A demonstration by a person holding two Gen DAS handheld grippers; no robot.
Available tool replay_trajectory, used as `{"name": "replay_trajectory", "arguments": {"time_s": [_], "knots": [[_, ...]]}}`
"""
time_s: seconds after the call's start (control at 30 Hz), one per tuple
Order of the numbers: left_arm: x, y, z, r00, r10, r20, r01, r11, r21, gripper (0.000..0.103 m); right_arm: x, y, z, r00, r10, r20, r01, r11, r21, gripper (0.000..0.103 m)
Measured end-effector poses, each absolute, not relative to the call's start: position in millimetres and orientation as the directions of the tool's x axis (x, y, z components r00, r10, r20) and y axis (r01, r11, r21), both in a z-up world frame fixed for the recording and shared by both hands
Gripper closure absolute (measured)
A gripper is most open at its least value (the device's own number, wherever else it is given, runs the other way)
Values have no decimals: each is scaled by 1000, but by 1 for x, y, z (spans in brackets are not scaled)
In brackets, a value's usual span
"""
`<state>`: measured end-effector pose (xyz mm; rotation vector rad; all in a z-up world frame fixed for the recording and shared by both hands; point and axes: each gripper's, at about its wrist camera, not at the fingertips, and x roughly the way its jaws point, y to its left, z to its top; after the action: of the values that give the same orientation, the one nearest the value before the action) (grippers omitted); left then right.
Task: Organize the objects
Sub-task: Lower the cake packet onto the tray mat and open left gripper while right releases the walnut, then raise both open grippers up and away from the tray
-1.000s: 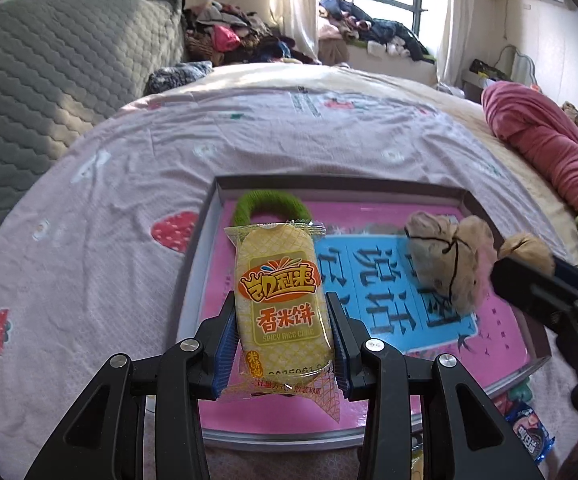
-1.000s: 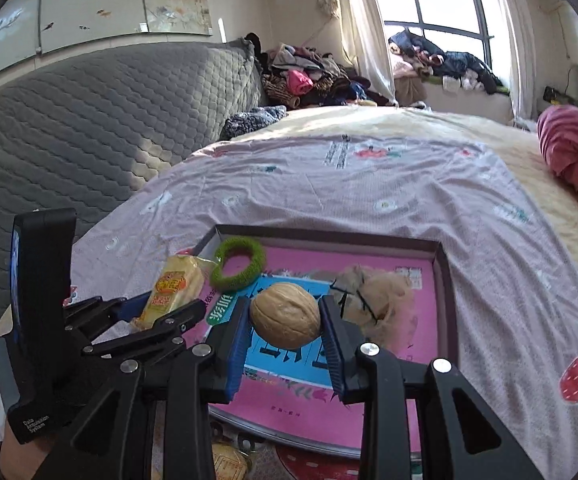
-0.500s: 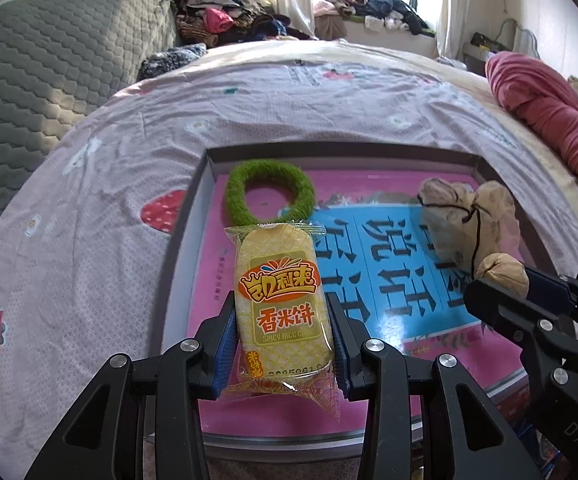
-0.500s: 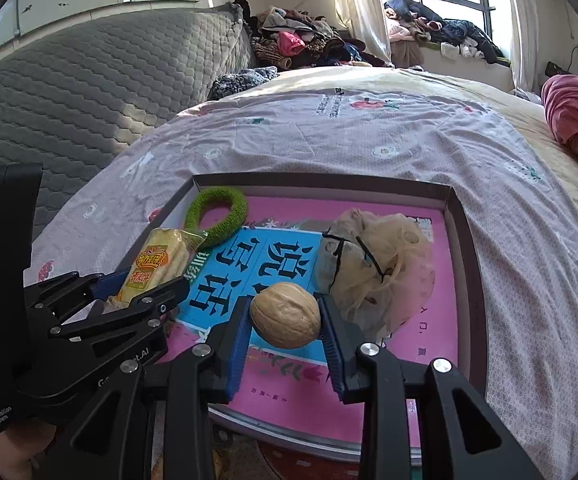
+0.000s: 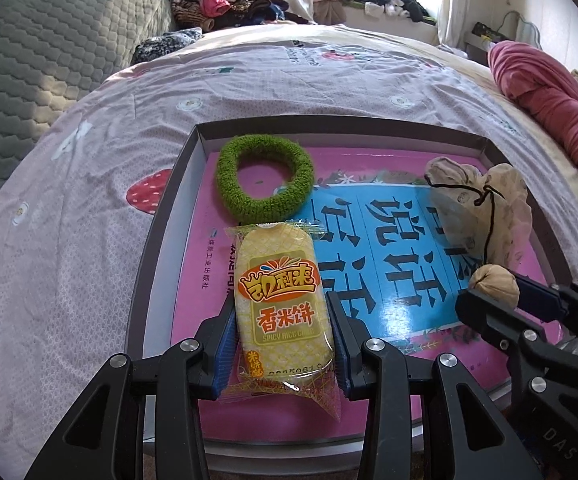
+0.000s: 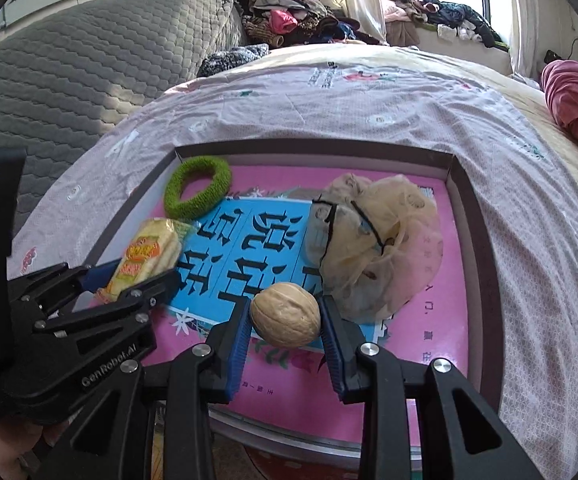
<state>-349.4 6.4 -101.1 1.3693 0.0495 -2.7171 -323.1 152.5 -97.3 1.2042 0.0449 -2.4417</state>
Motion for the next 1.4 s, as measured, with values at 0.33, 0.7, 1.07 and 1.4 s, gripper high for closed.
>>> {"name": "replay_trajectory", "arguments": {"time_s": [0.33, 0.7, 1.07, 1.4], "knots": [[-350, 3, -101, -599, -74, -797, 107, -994, 13, 59, -326, 152, -105, -513, -335, -790, 369, -917, 149, 68], [-348, -2, -102, -594, -79, -801, 127, -992, 3, 50, -326, 156, -104, -507, -346, -789, 354, -919, 176, 57], [-334, -5, -84, -622, -71, -780, 141, -990, -22, 27, -321, 169, -83, -550, -363, -752, 340, -920, 195, 39], [-293, -12, -39, -681, -138, -719, 182, -983, 16, 22, -294, 198, -21, -667, -391, -634, 328, -918, 221, 15]]}}
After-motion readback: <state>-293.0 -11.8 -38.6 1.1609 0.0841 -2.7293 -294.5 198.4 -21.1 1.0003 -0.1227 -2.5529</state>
